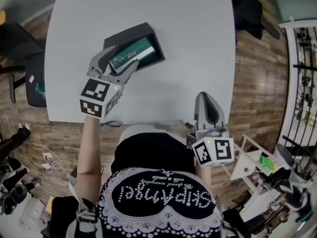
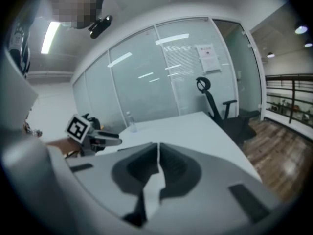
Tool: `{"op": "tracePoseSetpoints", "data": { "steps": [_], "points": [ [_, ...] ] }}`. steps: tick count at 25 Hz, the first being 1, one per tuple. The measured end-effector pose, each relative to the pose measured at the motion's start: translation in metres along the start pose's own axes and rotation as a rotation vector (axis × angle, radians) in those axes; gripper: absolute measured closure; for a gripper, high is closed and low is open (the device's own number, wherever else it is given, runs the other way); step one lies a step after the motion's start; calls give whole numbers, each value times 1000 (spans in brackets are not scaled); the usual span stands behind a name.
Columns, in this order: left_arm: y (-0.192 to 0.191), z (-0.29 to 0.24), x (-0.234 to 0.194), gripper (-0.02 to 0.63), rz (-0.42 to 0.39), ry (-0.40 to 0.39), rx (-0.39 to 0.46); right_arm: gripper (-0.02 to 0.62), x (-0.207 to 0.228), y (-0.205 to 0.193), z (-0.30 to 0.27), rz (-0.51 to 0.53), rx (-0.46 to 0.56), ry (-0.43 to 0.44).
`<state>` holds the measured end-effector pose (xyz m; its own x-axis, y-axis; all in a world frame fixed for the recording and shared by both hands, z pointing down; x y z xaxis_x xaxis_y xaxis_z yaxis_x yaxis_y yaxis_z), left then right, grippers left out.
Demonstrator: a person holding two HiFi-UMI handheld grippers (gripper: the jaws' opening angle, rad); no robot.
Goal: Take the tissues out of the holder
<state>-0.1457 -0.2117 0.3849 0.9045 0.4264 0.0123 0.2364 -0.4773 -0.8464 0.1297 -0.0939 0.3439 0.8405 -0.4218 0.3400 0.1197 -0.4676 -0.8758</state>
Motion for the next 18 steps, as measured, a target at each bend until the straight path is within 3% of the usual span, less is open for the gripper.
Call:
{"op": "tracePoseSetpoints", "data": {
  "steps": [13, 18],
  "points": [
    [-34, -51, 7, 278, -104, -75, -178, 561, 7, -5, -5, -39, -26, -47],
    [-40, -58, 13, 259, -138, -67, -227, 561, 7, -5, -2, -44, -37, -40]
  ]
}}
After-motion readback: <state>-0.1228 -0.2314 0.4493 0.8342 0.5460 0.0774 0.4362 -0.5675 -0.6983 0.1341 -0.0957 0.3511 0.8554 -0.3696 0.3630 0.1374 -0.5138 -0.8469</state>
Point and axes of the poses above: the fingertips, and each gripper's own axes: z backward along the fingers, x to its right, y out of its top, the point moved 7 cm from there along z, backward along the fingers, and after that the axes turned 13 degrees about y, right-handed, at the moved point
